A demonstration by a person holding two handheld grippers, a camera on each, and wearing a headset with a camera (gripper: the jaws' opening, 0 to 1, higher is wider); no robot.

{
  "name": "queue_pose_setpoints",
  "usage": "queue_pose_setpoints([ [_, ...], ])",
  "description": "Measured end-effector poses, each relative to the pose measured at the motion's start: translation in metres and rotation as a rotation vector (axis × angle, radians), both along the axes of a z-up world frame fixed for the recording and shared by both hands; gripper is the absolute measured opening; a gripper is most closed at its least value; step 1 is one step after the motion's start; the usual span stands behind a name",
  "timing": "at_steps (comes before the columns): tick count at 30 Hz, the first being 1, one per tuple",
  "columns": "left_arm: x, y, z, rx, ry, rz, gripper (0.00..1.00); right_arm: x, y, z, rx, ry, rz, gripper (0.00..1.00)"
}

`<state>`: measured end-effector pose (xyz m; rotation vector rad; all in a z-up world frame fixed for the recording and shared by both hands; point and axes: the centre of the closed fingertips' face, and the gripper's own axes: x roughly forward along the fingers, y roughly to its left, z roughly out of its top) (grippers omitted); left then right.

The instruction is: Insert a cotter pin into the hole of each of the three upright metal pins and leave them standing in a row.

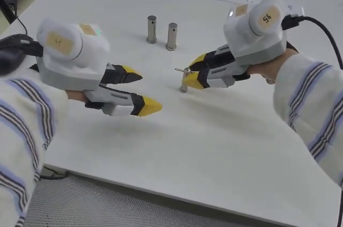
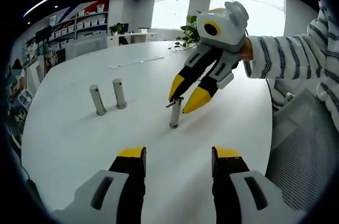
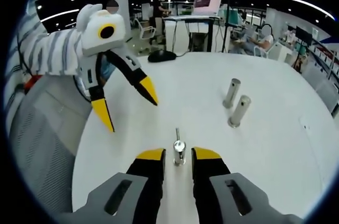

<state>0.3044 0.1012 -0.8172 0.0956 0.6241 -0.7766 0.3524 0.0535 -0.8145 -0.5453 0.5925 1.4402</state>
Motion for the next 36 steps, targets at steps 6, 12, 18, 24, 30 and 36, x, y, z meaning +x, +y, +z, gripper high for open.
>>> queue_pose_setpoints([
  [6,-0.001,0.005,-0.006,-0.001,0.003,0.02,0.49,-0.003,-0.013,0.008,0.04,0.006,-0.058,0.25],
  [12,-0.001,0.01,-0.005,-0.007,-0.007,0.039,0.5,-0.013,-0.031,0.02,0.084,0.007,-0.125,0.3],
  [18,0.003,0.014,0.005,-0.037,-0.028,0.056,0.52,-0.021,-0.049,0.037,0.132,0.003,-0.202,0.36],
  [24,0.005,0.018,0.007,-0.028,-0.031,0.054,0.55,-0.027,-0.064,0.047,0.164,0.004,-0.267,0.44],
  [30,0.008,0.023,0.0,-0.028,-0.013,0.073,0.55,-0.037,-0.077,0.051,0.173,0.002,-0.306,0.55],
  [36,0.013,0.027,-0.002,-0.028,-0.007,0.086,0.55,-0.044,-0.097,0.053,0.174,0.007,-0.401,0.64],
])
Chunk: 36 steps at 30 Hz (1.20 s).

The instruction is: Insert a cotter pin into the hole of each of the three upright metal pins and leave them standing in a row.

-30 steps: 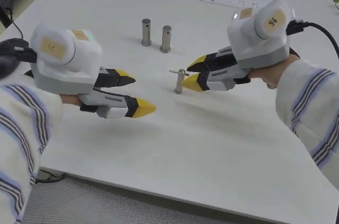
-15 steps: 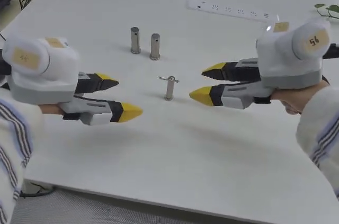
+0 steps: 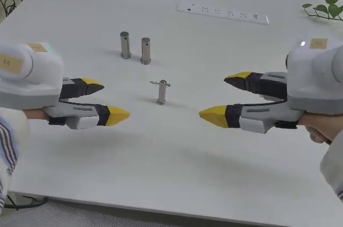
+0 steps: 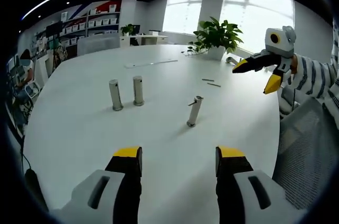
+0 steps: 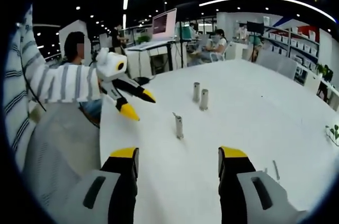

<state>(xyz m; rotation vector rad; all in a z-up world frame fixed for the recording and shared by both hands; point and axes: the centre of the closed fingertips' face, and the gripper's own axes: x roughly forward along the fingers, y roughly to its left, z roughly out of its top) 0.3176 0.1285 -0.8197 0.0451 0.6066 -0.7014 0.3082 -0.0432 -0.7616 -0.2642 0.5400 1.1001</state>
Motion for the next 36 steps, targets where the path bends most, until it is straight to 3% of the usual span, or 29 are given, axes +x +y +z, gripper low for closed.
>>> queue_pose_setpoints([
  [12,0.017,0.009,0.003,0.015,-0.016,0.02,0.55,-0.019,-0.032,-0.001,0.005,0.04,-0.122,0.8],
  [18,0.031,0.016,0.004,0.028,-0.029,0.035,0.55,-0.026,-0.041,-0.002,0.009,0.057,-0.178,0.89],
  [25,0.046,0.024,-0.004,0.043,-0.038,0.08,0.56,-0.034,-0.052,-0.014,0.005,0.1,-0.236,0.96],
  [27,0.052,0.032,-0.006,0.068,-0.046,0.114,0.56,-0.036,-0.055,-0.017,0.011,0.113,-0.254,1.0],
  [31,0.063,0.042,-0.006,0.067,-0.054,0.164,0.56,-0.041,-0.058,-0.021,0.017,0.136,-0.272,1.0],
  [36,0.075,0.049,-0.005,0.085,-0.067,0.176,0.56,-0.043,-0.063,-0.026,0.018,0.151,-0.299,1.0],
])
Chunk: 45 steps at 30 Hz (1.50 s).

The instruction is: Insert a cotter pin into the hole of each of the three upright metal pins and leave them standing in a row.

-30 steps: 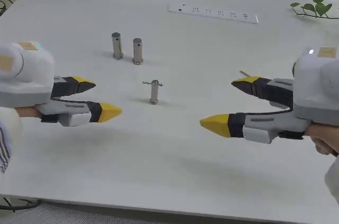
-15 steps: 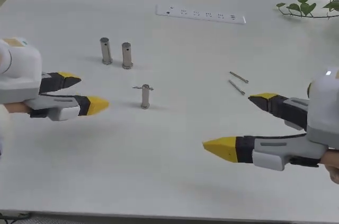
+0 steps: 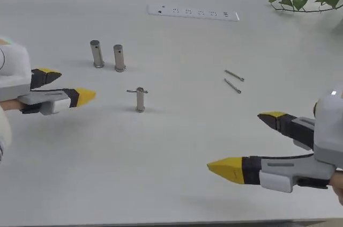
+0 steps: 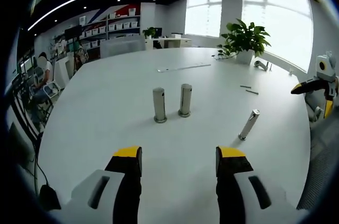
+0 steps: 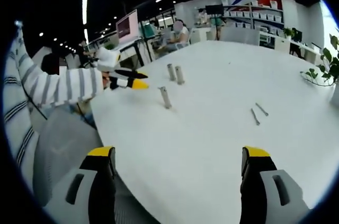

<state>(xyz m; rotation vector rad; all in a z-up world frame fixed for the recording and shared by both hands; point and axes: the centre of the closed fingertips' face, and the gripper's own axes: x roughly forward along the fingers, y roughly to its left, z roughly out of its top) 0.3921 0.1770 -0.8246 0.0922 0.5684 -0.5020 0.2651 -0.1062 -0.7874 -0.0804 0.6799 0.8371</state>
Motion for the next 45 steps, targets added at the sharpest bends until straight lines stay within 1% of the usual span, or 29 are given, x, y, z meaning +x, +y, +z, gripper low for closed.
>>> queue_pose_setpoints([
  [4,0.01,0.0,0.002,0.002,-0.011,-0.006,0.55,-0.001,-0.002,-0.003,-0.005,0.009,-0.017,1.0],
  [7,0.017,-0.003,0.0,0.03,-0.006,-0.035,0.55,-0.002,-0.004,-0.006,-0.006,0.014,-0.024,1.0],
  [11,0.028,-0.005,0.001,0.047,-0.012,-0.055,0.55,-0.001,-0.007,-0.008,-0.001,0.023,-0.042,1.0],
  [16,0.047,-0.008,0.003,0.074,-0.029,-0.07,0.52,-0.002,-0.009,-0.009,-0.004,0.025,-0.053,1.0],
  [18,0.051,-0.01,0.004,0.083,-0.034,-0.077,0.51,-0.002,-0.009,-0.009,-0.005,0.027,-0.057,1.0],
  [20,0.057,-0.012,0.003,0.086,-0.036,-0.083,0.5,-0.003,-0.009,-0.009,-0.006,0.029,-0.062,1.0],
  [22,0.063,-0.014,0.0,0.07,-0.03,-0.082,0.48,-0.004,-0.009,-0.009,-0.006,0.03,-0.07,1.0],
  [23,0.063,-0.015,-0.002,0.069,-0.016,-0.096,0.48,-0.004,-0.009,-0.009,-0.005,0.031,-0.072,1.0],
  [25,0.066,-0.017,-0.007,0.088,-0.008,-0.112,0.48,-0.005,-0.009,-0.009,-0.006,0.034,-0.073,1.0],
  [26,0.068,-0.017,-0.009,0.101,-0.009,-0.117,0.48,-0.005,-0.009,-0.009,-0.008,0.038,-0.073,1.0],
  [31,0.075,-0.02,-0.008,0.081,-0.013,-0.104,0.44,-0.005,-0.009,-0.009,-0.008,0.044,-0.078,1.0],
  [35,0.081,-0.02,-0.01,0.1,-0.016,-0.098,0.38,-0.005,-0.009,-0.009,-0.014,0.045,-0.08,1.0],
  [37,0.084,-0.019,-0.009,0.096,-0.022,-0.088,0.36,-0.005,-0.009,-0.009,-0.012,0.044,-0.084,1.0],
  [39,0.086,-0.02,-0.009,0.092,-0.018,-0.082,0.34,-0.005,-0.01,-0.009,-0.016,0.043,-0.086,1.0],
  [42,0.089,-0.023,-0.009,0.102,-0.027,-0.089,0.31,-0.006,-0.011,-0.01,-0.023,0.047,-0.089,1.0],
  [45,0.092,-0.025,-0.009,0.1,-0.03,-0.089,0.28,-0.007,-0.013,-0.01,-0.021,0.05,-0.098,1.0],
])
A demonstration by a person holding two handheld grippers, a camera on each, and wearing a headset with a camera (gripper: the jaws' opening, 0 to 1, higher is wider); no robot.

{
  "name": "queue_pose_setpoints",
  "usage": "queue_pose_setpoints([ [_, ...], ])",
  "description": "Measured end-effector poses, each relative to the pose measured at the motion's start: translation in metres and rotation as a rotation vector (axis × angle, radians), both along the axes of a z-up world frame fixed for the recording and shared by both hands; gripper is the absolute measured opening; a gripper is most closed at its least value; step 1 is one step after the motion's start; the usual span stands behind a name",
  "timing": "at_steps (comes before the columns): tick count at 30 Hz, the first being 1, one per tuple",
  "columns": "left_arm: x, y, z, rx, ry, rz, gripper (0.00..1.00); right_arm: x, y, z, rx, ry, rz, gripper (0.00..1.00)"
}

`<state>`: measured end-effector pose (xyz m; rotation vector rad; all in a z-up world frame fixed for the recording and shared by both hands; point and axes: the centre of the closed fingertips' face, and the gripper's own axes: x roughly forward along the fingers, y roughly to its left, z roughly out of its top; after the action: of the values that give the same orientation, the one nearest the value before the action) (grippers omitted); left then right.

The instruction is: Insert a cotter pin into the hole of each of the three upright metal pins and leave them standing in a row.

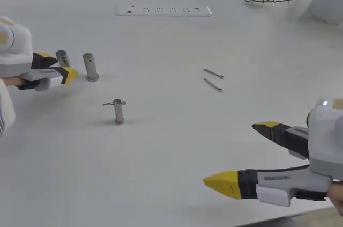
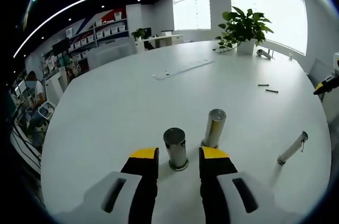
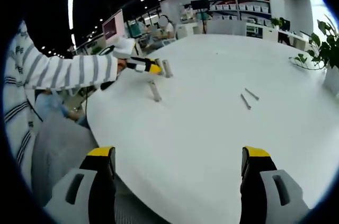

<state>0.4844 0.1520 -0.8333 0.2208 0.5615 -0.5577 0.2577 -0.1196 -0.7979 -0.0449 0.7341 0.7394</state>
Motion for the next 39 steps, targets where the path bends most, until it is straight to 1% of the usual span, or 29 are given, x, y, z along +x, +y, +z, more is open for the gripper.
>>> queue_pose_setpoints([
  [3,0.0036,0.0002,0.0002,0.0,-0.003,0.006,0.25,0.0,-0.0022,-0.0001,-0.002,0.001,-0.006,1.0],
  [5,0.0038,-0.0018,-0.0007,-0.018,0.007,0.002,0.21,0.0002,-0.0035,0.0,-0.004,-0.001,-0.01,1.0],
  [6,0.0036,-0.0009,-0.0016,-0.014,0.012,0.005,0.17,0.0004,-0.0041,0.0,-0.004,0.0,-0.015,1.0],
  [7,0.0041,0.0012,-0.0025,0.001,0.009,0.01,0.14,0.0005,-0.0046,0.0002,-0.001,0.002,-0.019,1.0],
  [8,0.0042,0.0016,-0.0028,0.004,0.009,0.011,0.12,0.0003,-0.0046,0.0003,0.001,0.002,-0.019,0.99],
  [11,0.0042,0.0017,-0.003,-0.003,0.01,0.009,0.12,0.0,-0.0056,0.0001,0.0,0.001,-0.027,0.99],
  [12,0.004,0.0018,-0.0035,-0.008,0.014,0.01,0.12,-0.0004,-0.0055,-0.0001,0.0,0.001,-0.027,0.99],
  [13,0.0037,0.0023,-0.0041,-0.022,0.024,0.018,0.12,-0.0008,-0.0056,-0.0006,-0.001,0.002,-0.028,0.99],
  [19,0.0031,0.0018,-0.0042,-0.041,0.029,0.02,0.11,-0.0032,-0.007,-0.0027,-0.005,0.007,-0.036,0.99],
  [24,0.0028,0.0014,-0.0041,-0.035,0.029,0.02,0.11,-0.0035,-0.0085,-0.0035,-0.006,0.01,-0.044,0.99],
  [28,0.0032,0.002,-0.0039,-0.031,0.027,0.035,0.11,-0.0043,-0.0083,-0.0042,-0.006,0.013,-0.043,0.99],
  [29,0.0029,0.0018,-0.0039,-0.024,0.023,0.031,0.11,-0.0048,-0.0083,-0.0048,-0.007,0.015,-0.041,0.99],
  [32,0.0026,0.0016,-0.0034,-0.02,0.022,0.028,0.11,-0.0047,-0.0088,-0.0052,-0.004,0.016,-0.043,0.99],
  [33,0.0015,0.0005,-0.0034,-0.028,0.028,0.02,0.11,-0.0046,-0.0092,-0.0054,-0.002,0.017,-0.046,0.99],
  [34,0.0006,-0.0001,-0.0035,-0.03,0.027,0.011,0.11,-0.0046,-0.0094,-0.0055,-0.002,0.017,-0.047,0.99],
  [35,0.0006,0.0003,-0.0034,-0.024,0.02,0.009,0.11,-0.0044,-0.0097,-0.0055,-0.003,0.017,-0.047,0.99],
  [39,-0.0008,0.0004,-0.0032,-0.015,0.022,-0.002,0.1,-0.0046,-0.0101,-0.005,-0.006,0.017,-0.045,0.98],
])
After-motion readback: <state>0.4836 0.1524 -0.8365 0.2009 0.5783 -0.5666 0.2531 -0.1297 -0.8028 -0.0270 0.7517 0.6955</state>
